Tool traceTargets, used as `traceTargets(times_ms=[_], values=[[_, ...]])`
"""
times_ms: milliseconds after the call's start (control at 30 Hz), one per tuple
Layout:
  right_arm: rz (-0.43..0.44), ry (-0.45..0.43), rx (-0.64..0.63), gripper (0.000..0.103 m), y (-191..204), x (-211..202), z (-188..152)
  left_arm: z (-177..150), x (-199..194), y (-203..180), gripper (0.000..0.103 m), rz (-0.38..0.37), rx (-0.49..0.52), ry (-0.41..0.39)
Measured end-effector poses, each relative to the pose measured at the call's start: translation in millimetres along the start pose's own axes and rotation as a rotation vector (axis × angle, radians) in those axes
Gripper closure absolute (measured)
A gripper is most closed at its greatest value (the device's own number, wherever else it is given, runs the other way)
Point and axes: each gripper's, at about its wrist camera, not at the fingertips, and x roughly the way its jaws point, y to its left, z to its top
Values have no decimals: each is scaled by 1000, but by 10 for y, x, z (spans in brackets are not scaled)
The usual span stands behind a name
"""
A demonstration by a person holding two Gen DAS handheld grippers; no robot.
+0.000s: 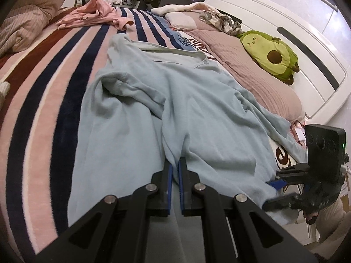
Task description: Fold small clothes
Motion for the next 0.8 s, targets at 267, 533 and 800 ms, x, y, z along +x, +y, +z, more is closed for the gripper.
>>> traceTargets(times_ms=[267,533,800], values=[[-31,-32,-13,100,94,-170,7,23,-42,-112,95,-33,29,-10],[-186,-129,15,101,-79,-781,-10,52,-167,-375,66,-72,84,-38],[-320,-182,-48,102,1,-1060,111,76,-240,-410,66,-57,95,-49]])
